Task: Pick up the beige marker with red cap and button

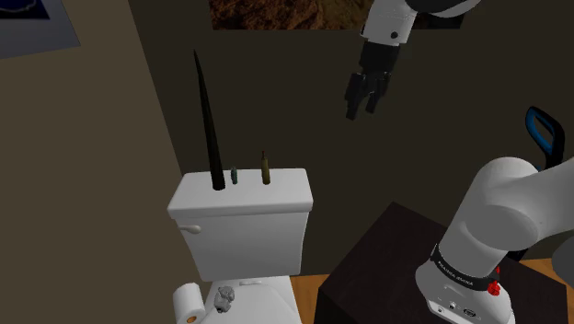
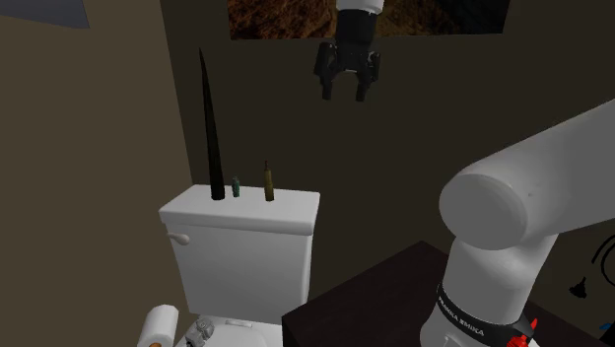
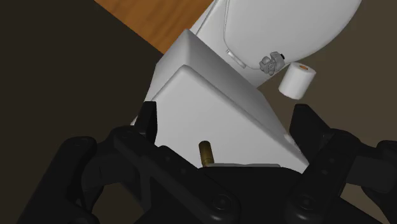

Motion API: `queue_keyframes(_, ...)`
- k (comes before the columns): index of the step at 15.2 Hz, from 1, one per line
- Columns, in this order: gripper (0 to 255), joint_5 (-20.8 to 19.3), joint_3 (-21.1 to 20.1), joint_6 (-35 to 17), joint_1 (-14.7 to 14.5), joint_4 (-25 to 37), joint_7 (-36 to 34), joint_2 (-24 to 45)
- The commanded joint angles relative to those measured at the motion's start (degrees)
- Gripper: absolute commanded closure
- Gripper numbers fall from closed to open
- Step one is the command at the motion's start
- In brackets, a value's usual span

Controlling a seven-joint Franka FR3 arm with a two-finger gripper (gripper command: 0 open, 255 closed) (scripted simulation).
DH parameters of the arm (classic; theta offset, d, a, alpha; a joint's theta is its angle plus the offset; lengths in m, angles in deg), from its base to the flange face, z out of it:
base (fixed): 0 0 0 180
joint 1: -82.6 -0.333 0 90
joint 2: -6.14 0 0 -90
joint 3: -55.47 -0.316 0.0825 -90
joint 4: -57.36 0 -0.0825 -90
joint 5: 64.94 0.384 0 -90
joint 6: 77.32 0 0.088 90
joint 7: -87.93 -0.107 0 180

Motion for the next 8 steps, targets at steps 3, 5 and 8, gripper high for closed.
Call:
queue_keyframes(3,0,-0.6,0.9,-2.2,-0.4,1.6,2.8,4.9)
queue_keyframes(5,0,-1.1,1.8,-4.2,-0.9,3.6,5.5,10.0)
queue_keyframes(8,0,-1.6,2.8,-6.6,-1.6,7.1,9.4,17.6)
